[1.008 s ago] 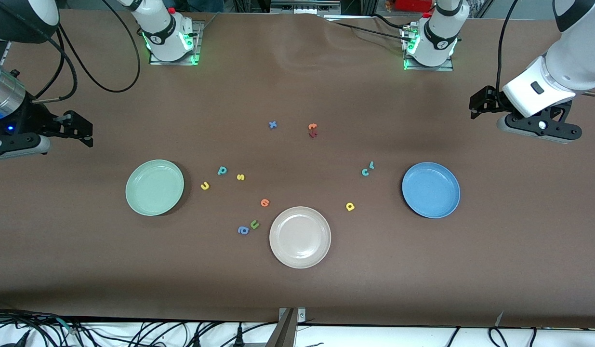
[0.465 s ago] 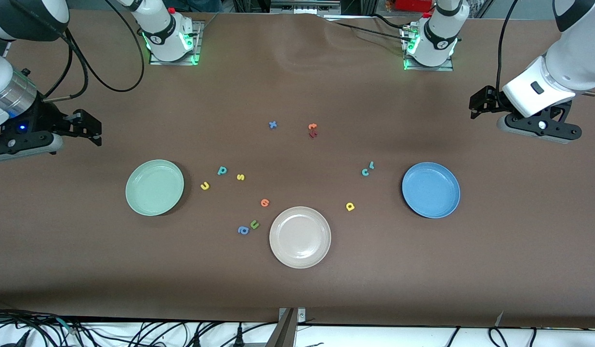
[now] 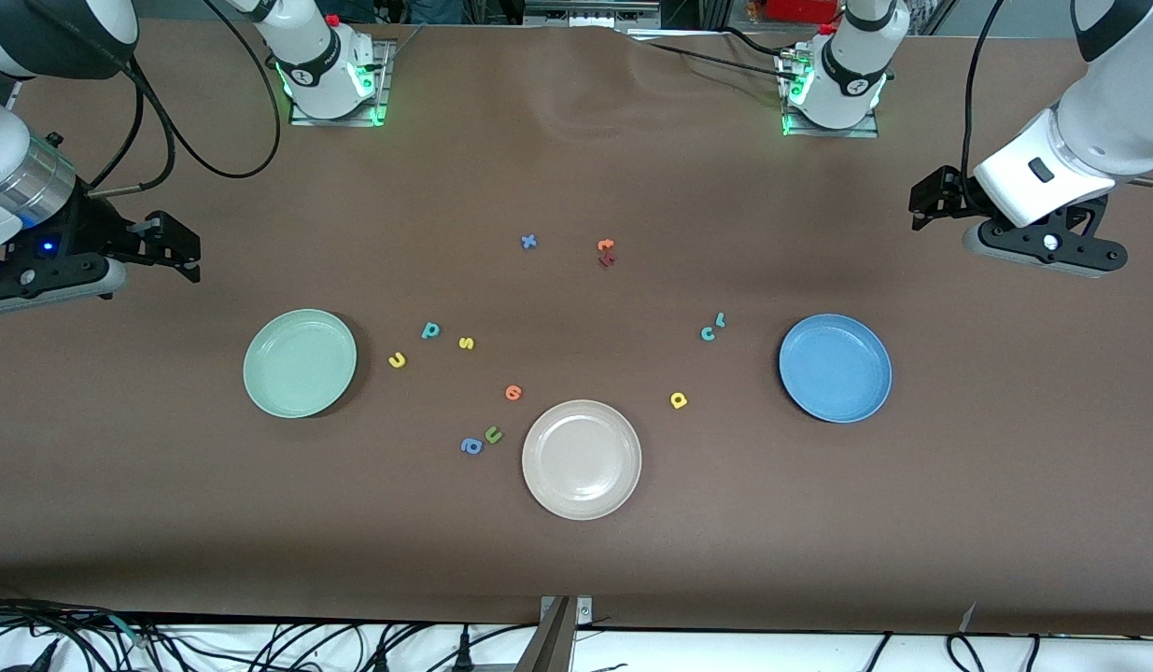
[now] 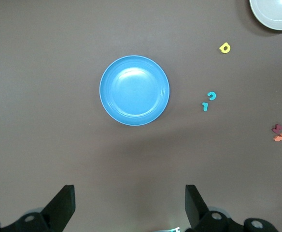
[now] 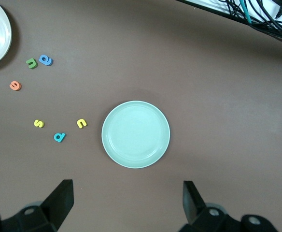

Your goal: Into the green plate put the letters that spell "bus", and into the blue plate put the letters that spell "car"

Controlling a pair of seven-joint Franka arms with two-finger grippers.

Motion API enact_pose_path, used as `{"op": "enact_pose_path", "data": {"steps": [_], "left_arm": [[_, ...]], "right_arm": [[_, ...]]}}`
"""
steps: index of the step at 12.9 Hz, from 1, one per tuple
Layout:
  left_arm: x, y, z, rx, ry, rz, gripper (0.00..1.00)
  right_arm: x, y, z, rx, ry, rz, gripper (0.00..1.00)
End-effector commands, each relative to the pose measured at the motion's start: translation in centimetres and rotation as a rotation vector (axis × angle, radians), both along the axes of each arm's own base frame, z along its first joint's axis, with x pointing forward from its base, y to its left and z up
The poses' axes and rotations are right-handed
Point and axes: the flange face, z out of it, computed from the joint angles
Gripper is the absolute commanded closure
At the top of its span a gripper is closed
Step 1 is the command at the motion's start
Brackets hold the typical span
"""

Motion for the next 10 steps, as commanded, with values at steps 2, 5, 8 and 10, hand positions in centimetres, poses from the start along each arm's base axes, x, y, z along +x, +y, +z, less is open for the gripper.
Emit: {"op": "enact_pose_path", "data": {"steps": [2,5,8,10], "left_arm": [[-0.53,0.09,0.25,-0.022,0.005,-0.013,0.00],[-0.53,0.09,0.25,-0.022,0.005,-0.013,0.00],[-0.53,0.09,0.25,-0.022,0.005,-0.013,0.00],[-0.53,0.09,0.25,-0.022,0.005,-0.013,0.00]], "right_arm": [[0.61,-0.03,0.29,-0.004,-0.009,0.004,0.00],[0.64,0.04,0.20,-0.005,-0.007,0.005,0.00],[0.54,0.11,0.24,-0.008,-0.003,0.011,0.00],[0.43,0.19,0.21,-0.007,0.002,0.017,0.00]]}}
